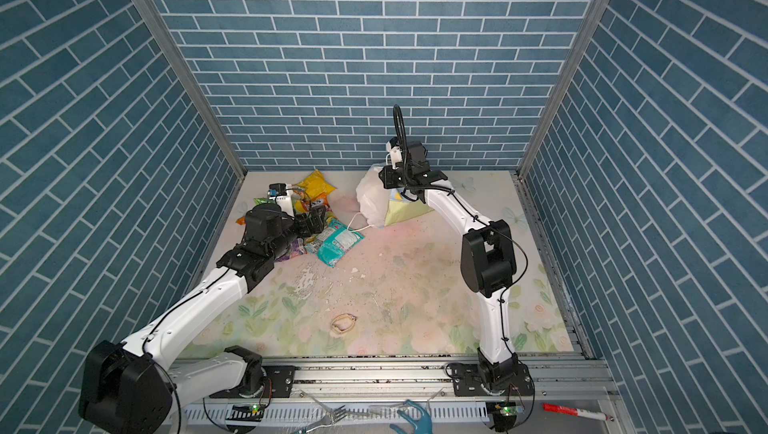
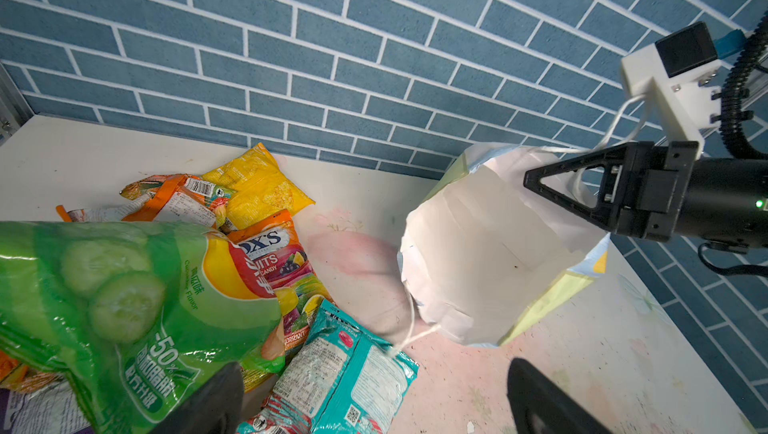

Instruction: Take the snacks out of the paper bag

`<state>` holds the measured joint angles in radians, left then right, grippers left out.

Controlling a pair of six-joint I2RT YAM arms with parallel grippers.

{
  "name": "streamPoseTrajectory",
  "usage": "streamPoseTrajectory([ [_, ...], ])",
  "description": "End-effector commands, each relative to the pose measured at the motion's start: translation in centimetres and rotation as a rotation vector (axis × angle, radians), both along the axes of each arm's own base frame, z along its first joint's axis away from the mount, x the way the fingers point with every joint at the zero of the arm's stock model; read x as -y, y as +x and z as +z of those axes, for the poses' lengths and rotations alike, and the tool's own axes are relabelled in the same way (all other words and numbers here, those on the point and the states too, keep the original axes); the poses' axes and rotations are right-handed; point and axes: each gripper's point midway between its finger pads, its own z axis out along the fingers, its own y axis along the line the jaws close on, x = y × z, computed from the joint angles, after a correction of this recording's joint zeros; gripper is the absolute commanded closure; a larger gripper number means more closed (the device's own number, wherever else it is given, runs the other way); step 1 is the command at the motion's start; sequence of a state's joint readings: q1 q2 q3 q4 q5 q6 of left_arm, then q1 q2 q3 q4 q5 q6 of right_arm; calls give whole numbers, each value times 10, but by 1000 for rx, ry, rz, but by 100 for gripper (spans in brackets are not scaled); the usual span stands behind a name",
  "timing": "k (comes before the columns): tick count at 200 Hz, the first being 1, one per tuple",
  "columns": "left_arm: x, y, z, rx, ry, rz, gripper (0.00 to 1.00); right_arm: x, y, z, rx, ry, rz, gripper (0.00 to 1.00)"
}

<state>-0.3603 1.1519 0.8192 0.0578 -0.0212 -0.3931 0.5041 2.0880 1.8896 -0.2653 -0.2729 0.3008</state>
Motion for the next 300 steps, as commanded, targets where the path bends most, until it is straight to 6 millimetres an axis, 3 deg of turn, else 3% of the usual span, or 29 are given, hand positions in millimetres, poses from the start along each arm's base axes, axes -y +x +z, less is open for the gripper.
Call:
streamPoseTrajectory([
  [1,-1,0,-4,-7,13,5,0,1,-12,12,-9,-4,16,46],
  [13,-1,1,-3,1,11,10,0,6,-20,21,5,-11,9,35],
  [41,-2,6,-1,20,7,23,0,24,-43,51,71,-17,-10,23],
  [69,-1,10,-2,17,11,27,0,40,-72,75,110,-6,0,21],
  [113,-12,10,-5,31,28,76,1,71,-113,83,148,-2,-38,21],
  [135,-21,10,-9,40,65,106,0,96,-123,73,199,-46,-117,21],
  [192,-59,20,-21,114,325,243,0,192,-123,31,404,-255,-447,21],
  [197,-64,18,-32,101,350,249,0,202,-122,28,419,-248,-481,21],
  [223,-83,19,-51,73,410,283,1,253,-123,13,474,-197,-628,21],
  [256,-106,14,-68,56,437,323,0,320,-128,-18,492,-297,-861,21],
  [300,-129,4,-88,57,494,383,1,364,-141,-55,491,-373,-1013,21],
])
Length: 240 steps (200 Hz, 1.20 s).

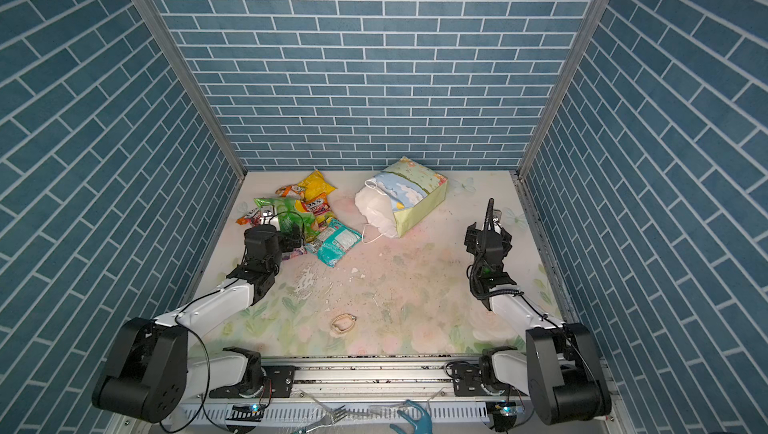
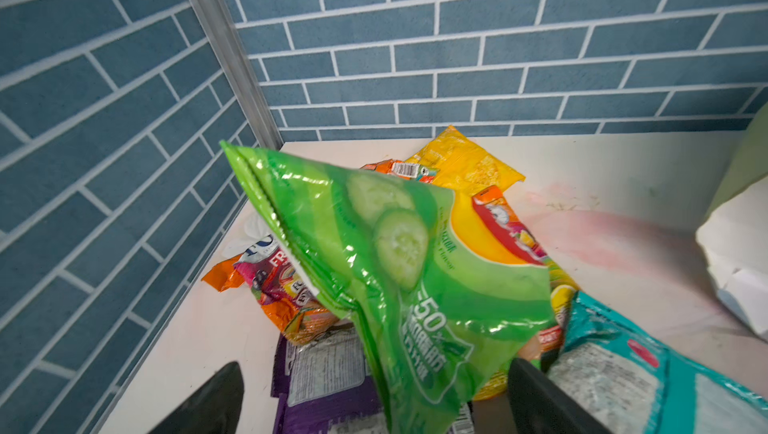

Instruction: Take the snacks out of the paper bag

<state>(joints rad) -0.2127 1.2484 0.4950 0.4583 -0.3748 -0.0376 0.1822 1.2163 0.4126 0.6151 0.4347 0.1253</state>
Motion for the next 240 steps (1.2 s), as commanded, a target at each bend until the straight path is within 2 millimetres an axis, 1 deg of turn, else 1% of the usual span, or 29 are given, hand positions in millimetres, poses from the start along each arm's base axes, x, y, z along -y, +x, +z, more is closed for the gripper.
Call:
streamPoseTrajectory([
  [1,-10,-1,3,34,39,25,0,26,-2,9,101,-46,-120,21],
  [8,-8,-2,4,43,39,6,0,35,-5,9,94,-49,-164,21],
  [25,-7,-6,4,62,39,-2,1,39,-7,7,78,-53,-158,21],
  [37,-12,-14,5,81,46,16,0,44,-10,1,62,-74,-171,21],
  [45,-17,-21,2,84,70,28,0,50,-12,-5,52,-79,-195,21],
  [54,-23,-30,-8,96,90,55,1,56,-14,-10,47,-71,-222,21],
  [64,-29,-36,-9,162,98,81,1,59,-14,-14,38,-52,-223,21],
  [68,-29,-38,-11,178,103,80,0,60,-14,-15,35,-48,-222,21],
  [74,-29,-38,-5,225,114,72,0,61,-14,-15,35,-41,-223,21],
  [75,-28,-38,-8,218,121,69,0,61,-14,-16,34,-39,-223,21],
  [81,-29,-37,-6,244,120,79,1,63,-14,-17,32,-34,-227,21],
  [97,-27,-28,-21,208,130,72,0,66,-16,-21,34,-18,-234,21],
  [111,-27,-24,-29,195,133,73,1,69,-18,-23,40,-5,-238,21],
  [136,-28,-22,-31,181,127,78,0,73,-20,-25,51,22,-243,20],
  [159,-21,-12,-37,147,130,34,0,76,-21,-30,46,46,-245,20],
  [176,-29,-7,-45,126,104,55,0,72,-13,-34,16,54,-201,20],
  [197,-30,-4,-49,94,94,52,0,71,-5,-39,-22,72,-175,20],
  [216,-32,-1,-52,73,83,55,0,76,-6,-42,-21,106,-175,20],
  [240,-36,9,-57,21,46,44,0,84,-8,-50,-23,158,-184,21],
])
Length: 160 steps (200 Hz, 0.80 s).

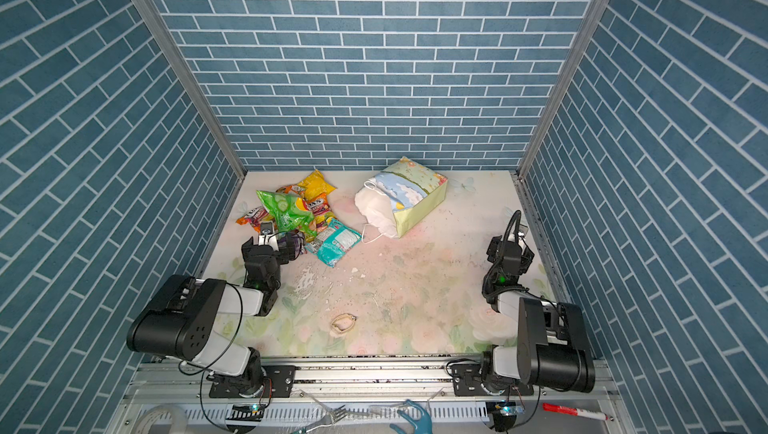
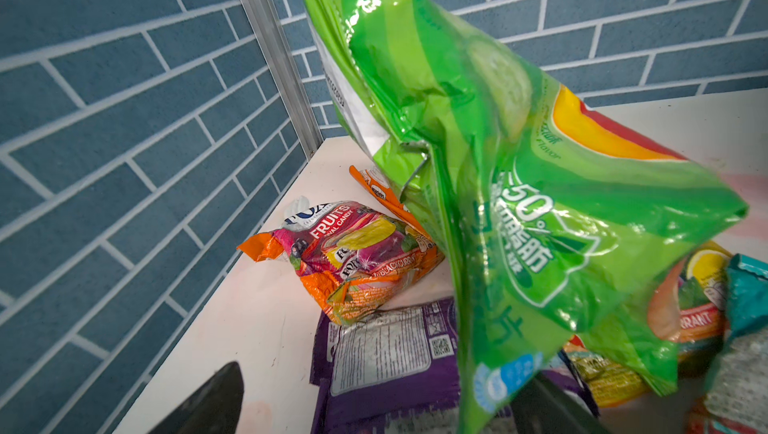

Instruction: Take the snacks out of the paper bag

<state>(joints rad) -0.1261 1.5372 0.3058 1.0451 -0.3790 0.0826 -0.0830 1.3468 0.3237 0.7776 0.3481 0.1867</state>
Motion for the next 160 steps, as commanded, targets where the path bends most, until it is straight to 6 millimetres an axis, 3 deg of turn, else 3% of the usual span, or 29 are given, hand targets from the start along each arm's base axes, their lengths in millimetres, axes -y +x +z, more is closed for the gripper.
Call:
streamPoseTrajectory([
  [1,-3,9,-7,-53,-52,-13,0,2,6,-3,23,79,14,21],
  [61,-7,9,-7,-50,-72,-12,0,1,9,-6,19,96,35,20],
  [96,-7,9,-7,-50,-71,-11,1,-26,15,-3,47,70,212,20],
  [146,-7,9,-7,-50,-72,-11,0,-29,16,-4,49,81,230,19],
  [160,-7,9,-7,-50,-72,-11,0,-41,16,-3,70,64,305,18],
])
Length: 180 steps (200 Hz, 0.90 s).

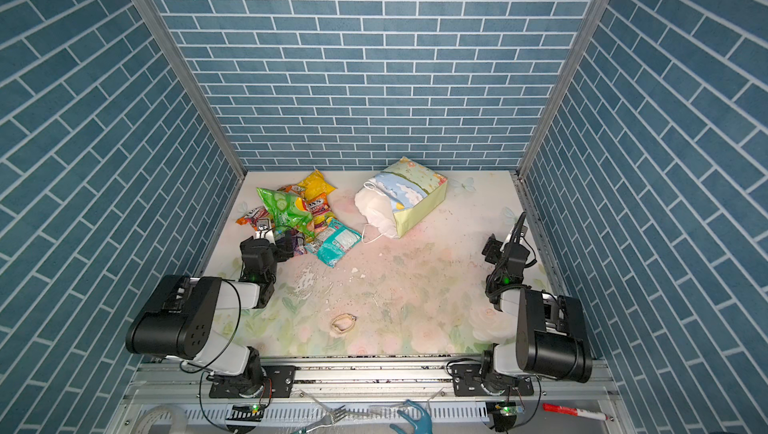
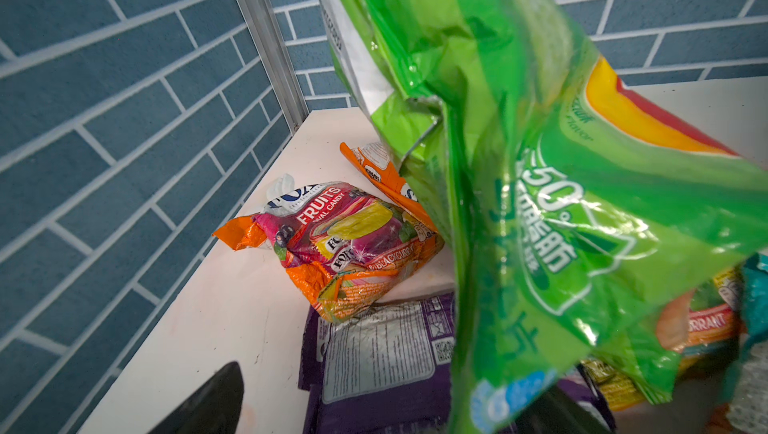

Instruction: Take the snacks out of the paper bag

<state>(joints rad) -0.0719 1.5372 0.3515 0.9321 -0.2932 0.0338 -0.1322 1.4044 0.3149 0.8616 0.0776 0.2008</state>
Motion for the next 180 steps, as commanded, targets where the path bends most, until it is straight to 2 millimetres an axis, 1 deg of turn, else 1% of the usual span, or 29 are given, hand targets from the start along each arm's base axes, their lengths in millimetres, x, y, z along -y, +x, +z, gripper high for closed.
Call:
streamPoseTrajectory([
  [1,-1,1,3,5,-8,4,0,-16,1,4,48,-35,105,18],
  [7,-1,1,3,5,-8,4,0,-26,3,2,63,-43,169,18],
  [12,-1,2,3,5,-8,3,1,-37,5,-4,63,-45,234,17],
  [15,-1,2,3,5,-8,4,0,-41,7,-8,59,-45,259,18],
  [21,-1,1,3,4,-8,4,0,-48,12,-9,67,-32,300,16],
  [26,-1,1,3,4,-6,2,0,-43,12,-14,17,-37,280,16],
  [33,0,2,3,5,-7,2,1,-36,15,-14,-4,-30,232,17],
  [40,-1,1,3,4,-6,3,0,-36,18,-12,18,-15,231,17],
  [49,-1,2,3,5,-6,3,0,-32,19,-18,-36,-22,212,16],
  [56,-1,2,3,4,-6,3,1,-33,23,-15,-20,-28,216,14],
  [63,-1,2,3,4,-5,3,0,-33,21,-18,-43,-31,212,13],
  [81,-1,2,3,3,-6,5,0,-36,22,-17,-43,-39,221,12],
  [85,-1,2,4,6,-6,5,0,-34,23,-17,-40,-49,204,11],
  [98,0,2,3,3,-6,3,1,-34,21,-17,-42,-56,200,11],
  [102,0,2,3,4,-5,3,0,-35,22,-17,-37,-58,201,3],
  [108,0,2,3,5,-6,3,1,-34,21,-16,-36,-60,199,1],
  [144,-1,2,3,3,-5,4,0,-25,11,-12,16,-88,115,1],
  [155,-1,2,3,3,-3,5,0,-27,8,-11,23,-91,130,1],
  [171,-1,2,3,3,-4,5,0,-27,10,-13,14,-88,132,1],
  [180,-1,1,3,3,-4,4,0,-27,16,-14,-10,-84,129,1],
])
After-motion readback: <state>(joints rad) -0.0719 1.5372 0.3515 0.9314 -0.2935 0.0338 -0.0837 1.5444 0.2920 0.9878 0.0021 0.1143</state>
